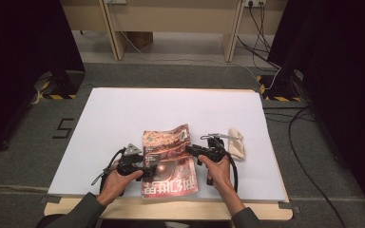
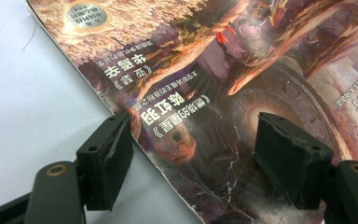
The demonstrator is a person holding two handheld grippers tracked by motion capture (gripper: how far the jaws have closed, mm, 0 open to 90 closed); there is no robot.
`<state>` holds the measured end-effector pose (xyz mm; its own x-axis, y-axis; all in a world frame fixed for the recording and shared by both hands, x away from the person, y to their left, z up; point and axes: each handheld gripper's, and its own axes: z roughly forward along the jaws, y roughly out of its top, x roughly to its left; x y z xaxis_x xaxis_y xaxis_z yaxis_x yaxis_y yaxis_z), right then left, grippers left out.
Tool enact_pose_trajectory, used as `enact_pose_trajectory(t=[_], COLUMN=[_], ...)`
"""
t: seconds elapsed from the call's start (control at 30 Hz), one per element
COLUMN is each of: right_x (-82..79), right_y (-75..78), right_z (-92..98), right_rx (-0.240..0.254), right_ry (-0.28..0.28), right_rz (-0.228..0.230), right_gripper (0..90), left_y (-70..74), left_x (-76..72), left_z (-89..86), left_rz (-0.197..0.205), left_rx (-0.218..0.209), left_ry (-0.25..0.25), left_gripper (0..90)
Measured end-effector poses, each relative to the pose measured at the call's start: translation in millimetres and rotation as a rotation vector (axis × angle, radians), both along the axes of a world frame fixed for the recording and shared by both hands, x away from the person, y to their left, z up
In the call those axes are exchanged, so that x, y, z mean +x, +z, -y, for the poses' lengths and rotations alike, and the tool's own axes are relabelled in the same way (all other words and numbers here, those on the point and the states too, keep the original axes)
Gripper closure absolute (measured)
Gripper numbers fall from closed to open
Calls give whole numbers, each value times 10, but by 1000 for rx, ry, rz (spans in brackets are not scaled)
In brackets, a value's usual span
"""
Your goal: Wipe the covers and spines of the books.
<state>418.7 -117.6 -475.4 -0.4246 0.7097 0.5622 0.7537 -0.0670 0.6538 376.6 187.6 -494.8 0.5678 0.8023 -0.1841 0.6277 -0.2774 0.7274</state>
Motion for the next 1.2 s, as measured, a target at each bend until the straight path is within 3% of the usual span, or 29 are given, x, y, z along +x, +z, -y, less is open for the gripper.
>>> enact_pose_trajectory(t=[0.13,0.37,0.43,0.47,0.57,0.67,0.8,1.07,1.2], right_x=[27,69,67,55,20,28,32,40,45], right_y=[-12,-19,-48,-89,-40,33,26,52,87], right_z=[20,62,42,-11,-211,-221,-193,-194,-217], right_rx=[-9,26,53,82,-47,-89,-107,-144,-172], right_ry=[4,25,62,110,140,171,184,230,272], right_rz=[-16,-63,-99,-127,-36,-10,-12,30,65], right_gripper=[615,612,663,687,690,700,706,730,743], left_y=[-1,-3,-4,-6,-2,-5,-5,37,163], left_x=[-5,-7,-8,-13,-8,-7,-9,-6,42], left_z=[7,13,15,23,9,-10,-8,-38,-109], left_rz=[2,4,6,10,7,8,11,8,85], left_rx=[4,5,6,8,7,1,3,4,-9], left_ry=[2,4,4,6,2,0,-2,-16,6], left_gripper=[274,268,268,269,274,297,297,300,303])
